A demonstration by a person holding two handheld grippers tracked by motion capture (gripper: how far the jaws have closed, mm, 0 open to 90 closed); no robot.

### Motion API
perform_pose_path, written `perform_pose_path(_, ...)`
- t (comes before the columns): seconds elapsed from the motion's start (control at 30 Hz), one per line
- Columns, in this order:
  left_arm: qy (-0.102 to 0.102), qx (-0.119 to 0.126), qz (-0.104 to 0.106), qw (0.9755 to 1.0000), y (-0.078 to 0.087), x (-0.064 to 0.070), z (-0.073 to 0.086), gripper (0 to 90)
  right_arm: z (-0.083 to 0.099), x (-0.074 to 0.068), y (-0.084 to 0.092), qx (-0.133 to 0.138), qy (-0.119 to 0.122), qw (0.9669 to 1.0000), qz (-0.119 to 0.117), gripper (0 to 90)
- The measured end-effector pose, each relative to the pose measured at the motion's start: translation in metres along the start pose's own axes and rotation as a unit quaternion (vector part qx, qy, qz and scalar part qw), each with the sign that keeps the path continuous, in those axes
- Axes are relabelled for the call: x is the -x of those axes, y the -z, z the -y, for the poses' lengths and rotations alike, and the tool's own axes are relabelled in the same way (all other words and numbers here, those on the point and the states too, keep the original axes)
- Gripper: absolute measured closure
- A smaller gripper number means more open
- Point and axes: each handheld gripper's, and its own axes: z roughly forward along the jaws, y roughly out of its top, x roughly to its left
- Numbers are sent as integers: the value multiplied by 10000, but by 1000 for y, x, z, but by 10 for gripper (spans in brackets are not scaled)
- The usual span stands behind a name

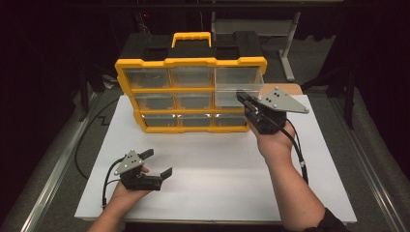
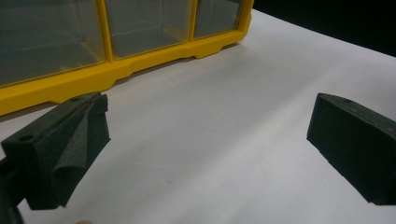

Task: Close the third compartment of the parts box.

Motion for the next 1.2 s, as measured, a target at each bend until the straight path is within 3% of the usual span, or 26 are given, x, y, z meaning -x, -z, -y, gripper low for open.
perform_pose_path(1.2, 38, 38, 6, 10000, 2, -2, 0, 2, -9, 21, -41, -340, 184, 9983, 436, 900)
